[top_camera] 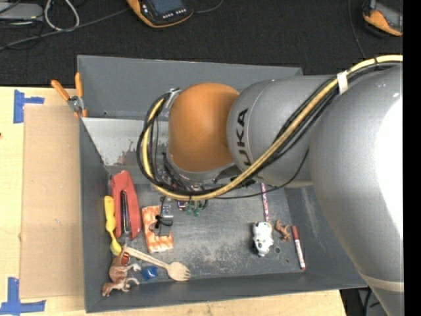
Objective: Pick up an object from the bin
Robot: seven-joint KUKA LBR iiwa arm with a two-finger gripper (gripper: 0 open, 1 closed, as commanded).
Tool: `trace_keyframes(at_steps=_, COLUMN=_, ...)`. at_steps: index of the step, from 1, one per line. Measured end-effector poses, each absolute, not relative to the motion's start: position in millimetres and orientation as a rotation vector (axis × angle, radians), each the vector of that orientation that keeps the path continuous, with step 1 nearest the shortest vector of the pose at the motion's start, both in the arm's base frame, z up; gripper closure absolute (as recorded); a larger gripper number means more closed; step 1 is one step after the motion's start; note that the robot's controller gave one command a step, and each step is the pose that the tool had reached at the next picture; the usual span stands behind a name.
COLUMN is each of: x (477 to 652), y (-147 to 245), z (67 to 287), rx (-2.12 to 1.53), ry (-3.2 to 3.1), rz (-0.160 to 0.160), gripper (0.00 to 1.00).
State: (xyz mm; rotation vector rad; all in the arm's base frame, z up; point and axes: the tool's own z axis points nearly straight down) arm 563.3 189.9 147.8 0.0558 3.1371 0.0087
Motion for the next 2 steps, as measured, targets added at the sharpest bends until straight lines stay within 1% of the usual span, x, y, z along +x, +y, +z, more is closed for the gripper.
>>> trace_keyframes(at_steps=1, x=570.0, y=181.7, z=73.2, rx=0.171, ry=3.139, rz=0.001, gripper=0.0)
trace_keyframes(at_steps=2, x=561.7, y=175.9, z=71.4, rx=0.126, ry=3.129, rz=0.014, gripper=1.0)
